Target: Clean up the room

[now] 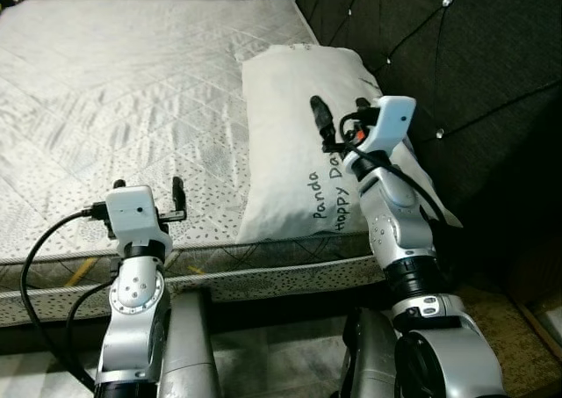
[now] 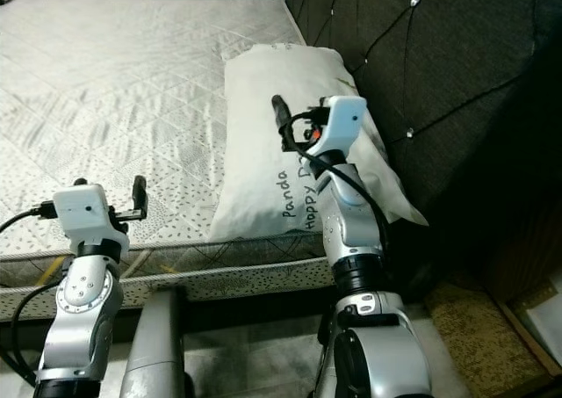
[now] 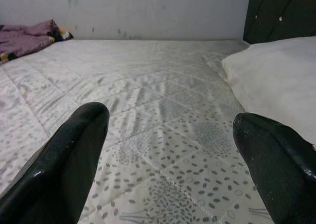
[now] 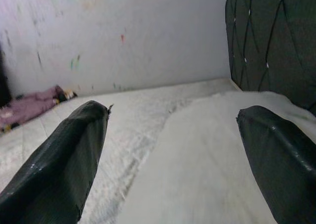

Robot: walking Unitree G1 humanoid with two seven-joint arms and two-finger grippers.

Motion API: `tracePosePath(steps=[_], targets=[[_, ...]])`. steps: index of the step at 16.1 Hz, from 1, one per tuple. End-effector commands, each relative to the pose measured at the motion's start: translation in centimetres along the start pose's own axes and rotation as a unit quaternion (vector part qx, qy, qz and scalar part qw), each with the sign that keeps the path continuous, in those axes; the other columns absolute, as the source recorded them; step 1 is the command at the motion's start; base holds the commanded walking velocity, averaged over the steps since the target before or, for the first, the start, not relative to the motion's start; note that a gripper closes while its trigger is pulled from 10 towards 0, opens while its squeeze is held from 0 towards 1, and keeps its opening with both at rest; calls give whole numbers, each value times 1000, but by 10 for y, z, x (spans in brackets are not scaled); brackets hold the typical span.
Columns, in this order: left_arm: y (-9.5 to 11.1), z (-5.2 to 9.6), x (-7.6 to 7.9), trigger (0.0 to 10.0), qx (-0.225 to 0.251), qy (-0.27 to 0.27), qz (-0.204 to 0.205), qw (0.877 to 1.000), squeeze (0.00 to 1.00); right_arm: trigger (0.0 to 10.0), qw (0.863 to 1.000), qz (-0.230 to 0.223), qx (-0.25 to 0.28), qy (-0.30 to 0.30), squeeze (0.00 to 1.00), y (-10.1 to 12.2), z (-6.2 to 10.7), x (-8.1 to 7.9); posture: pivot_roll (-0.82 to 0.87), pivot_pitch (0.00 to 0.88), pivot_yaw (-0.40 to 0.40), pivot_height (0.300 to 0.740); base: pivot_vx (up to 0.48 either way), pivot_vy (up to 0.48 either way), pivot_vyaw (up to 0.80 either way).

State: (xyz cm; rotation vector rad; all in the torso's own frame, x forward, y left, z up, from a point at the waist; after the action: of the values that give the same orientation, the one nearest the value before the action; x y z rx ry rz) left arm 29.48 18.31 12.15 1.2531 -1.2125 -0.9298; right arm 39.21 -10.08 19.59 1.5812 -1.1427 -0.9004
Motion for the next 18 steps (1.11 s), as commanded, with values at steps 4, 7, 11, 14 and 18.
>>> tracePosePath(steps=[4, 7, 11, 14, 18], targets=[[3, -5, 3, 10000, 5, -10, -4, 1000, 0, 10000, 1000, 2, 16, -5, 0, 13, -1, 5, 13, 0, -8, 610, 0, 0, 0], [1, -5, 5, 10000, 3, -11, 0, 1000, 0, 10000, 1000, 7, 19, -6, 0, 17, -4, 6, 8, 0, -11, 640, 0, 0, 0], [0, -7, 7, 10000, 3, -15, 1, 1000, 0, 10000, 1000, 17, 18, -8, 0, 17, 0, 9, 0, 0, -10, 695, 0, 0, 0], [0, -10, 8, 10000, 5, -19, 0, 1000, 0, 10000, 1000, 25, 12, -9, 0, 14, 4, 12, -3, 0, -8, 725, 0, 0, 0], [1, -12, 11, 10000, 7, -28, 4, 1000, 0, 10000, 999, 40, 6, -11, 0, 10, 8, 17, -3, 0, -8, 740, 0, 0, 0]])
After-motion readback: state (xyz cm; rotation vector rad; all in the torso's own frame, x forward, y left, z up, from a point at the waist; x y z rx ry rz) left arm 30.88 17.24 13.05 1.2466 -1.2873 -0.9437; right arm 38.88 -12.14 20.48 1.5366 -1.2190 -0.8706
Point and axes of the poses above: a point about 5 cm out from each wrist's last joint towards the gripper, its own z axis pointing back from the gripper into the wrist, its own y axis along the axis of the wrist's last joint, x = y × z, the point moved 3 cm from there along -z, pointing out of the wrist towards the gripper, and after that the axes turned 11 degrees about z, right-handed, at the moved point
